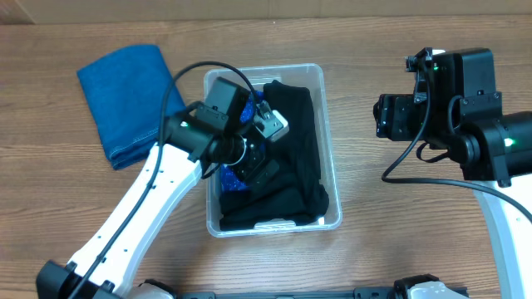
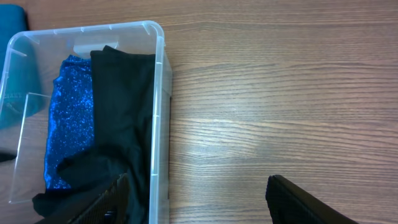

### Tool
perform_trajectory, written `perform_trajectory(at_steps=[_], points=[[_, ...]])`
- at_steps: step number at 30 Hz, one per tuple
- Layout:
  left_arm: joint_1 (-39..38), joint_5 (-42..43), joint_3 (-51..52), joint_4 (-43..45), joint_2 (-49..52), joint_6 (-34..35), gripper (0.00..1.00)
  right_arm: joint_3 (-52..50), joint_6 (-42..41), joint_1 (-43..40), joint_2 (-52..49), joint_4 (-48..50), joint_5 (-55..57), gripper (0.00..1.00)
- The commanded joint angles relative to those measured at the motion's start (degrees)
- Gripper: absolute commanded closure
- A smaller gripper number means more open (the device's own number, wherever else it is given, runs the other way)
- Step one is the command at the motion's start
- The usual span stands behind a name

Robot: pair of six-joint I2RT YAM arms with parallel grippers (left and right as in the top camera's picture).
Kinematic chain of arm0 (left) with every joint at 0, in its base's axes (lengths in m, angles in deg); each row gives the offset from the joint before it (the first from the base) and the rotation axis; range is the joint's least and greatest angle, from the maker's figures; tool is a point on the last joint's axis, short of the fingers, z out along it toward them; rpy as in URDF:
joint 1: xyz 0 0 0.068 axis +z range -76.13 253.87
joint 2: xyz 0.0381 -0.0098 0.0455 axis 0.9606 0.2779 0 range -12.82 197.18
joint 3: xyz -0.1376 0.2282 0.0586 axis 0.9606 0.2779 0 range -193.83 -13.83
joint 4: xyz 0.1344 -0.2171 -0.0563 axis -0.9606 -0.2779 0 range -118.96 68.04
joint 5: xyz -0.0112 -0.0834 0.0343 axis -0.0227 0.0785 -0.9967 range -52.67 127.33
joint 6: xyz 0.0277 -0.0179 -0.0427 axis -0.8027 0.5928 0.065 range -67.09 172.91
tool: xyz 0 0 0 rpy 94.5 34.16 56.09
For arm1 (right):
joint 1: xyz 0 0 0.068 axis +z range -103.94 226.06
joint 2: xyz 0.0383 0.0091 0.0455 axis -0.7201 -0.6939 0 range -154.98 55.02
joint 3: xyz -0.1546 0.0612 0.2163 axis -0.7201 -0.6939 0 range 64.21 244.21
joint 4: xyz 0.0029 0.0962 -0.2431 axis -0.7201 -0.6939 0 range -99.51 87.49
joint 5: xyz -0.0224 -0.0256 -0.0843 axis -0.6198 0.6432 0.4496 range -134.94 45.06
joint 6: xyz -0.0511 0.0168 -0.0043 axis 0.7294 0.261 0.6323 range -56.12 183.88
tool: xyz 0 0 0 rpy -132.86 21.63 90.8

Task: Pack container
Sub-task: 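Place the black cloth into the container's lower part with the left gripper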

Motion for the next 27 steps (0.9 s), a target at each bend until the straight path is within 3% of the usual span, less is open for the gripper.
perform_trajectory(at_steps=[1, 5, 9, 15, 19, 23, 27], points=[[-2.2, 12.2, -2.7, -4.5, -1.6, 5.0, 0.96, 0.1, 0.0, -0.1, 0.0, 0.2, -0.3, 0.25], [-10.2, 11.8, -0.7, -14.6, -1.2, 3.0, 0.96, 0.1, 0.0, -0.1, -0.1, 0.5, -0.3, 0.25], [-14.9, 4.4, 3.3, -11.6, -1.2, 3.9, 0.96, 0.1, 0.0, -0.1, -0.1, 0.3, -0.3, 0.25], [-14.3, -1.4, 7.4, -0.9, 2.3, 7.4, 0.96, 0.1, 0.0, -0.1, -0.1, 0.1, -0.3, 0.25], [-12.6, -5.0, 8.6, 5.4, 11.2, 10.3, 0.96, 0.1, 0.0, -0.1, -0.1, -0.1, -0.3, 0.25], [-5.7, -4.9, 8.6, 10.7, 22.1, 20.5, 0.96, 0.1, 0.0, -0.1, -0.1, -0.5, -0.3, 0.26], [-2.4, 1.2, 7.2, 8.2, 21.7, 16.9, 0.96, 0.1, 0.0, -0.1, -0.1, -0.4, -0.3, 0.26]])
